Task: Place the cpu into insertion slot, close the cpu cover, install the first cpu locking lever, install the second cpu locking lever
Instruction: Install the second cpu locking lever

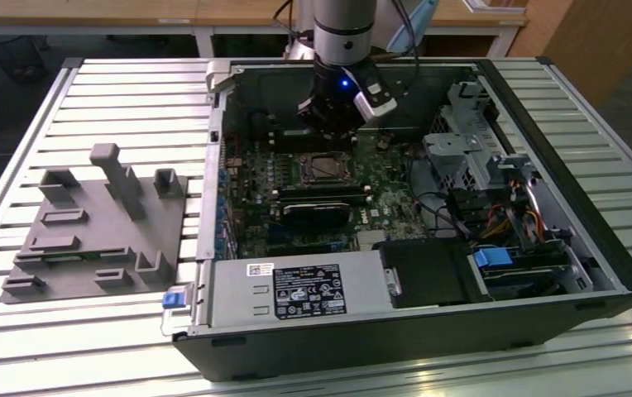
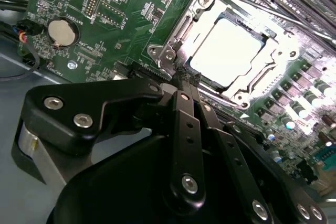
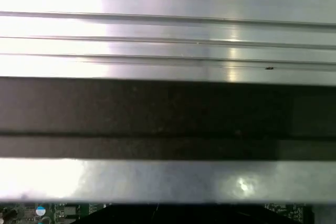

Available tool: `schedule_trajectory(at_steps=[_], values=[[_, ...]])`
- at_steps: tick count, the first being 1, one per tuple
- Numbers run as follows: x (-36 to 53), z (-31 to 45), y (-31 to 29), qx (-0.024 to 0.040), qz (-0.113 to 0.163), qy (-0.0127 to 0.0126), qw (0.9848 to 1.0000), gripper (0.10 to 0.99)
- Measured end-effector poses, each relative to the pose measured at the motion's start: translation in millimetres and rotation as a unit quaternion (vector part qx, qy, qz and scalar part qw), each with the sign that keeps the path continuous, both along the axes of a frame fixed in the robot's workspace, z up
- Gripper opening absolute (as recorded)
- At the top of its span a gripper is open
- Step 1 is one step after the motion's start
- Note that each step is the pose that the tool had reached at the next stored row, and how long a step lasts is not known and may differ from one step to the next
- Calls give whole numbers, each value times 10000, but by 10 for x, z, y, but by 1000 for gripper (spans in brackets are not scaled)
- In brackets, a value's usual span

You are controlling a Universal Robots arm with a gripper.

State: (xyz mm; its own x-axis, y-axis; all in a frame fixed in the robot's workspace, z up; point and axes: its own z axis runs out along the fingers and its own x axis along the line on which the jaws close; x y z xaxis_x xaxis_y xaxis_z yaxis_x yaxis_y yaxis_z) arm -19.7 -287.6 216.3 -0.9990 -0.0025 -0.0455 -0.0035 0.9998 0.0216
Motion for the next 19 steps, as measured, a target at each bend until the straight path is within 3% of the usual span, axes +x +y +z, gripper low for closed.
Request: schedule_trajectory(at_steps=[6, 19], values=[[0, 161, -1, -1, 1, 1, 10000, 106], [0, 189, -95, -1, 0, 2, 10000, 106]])
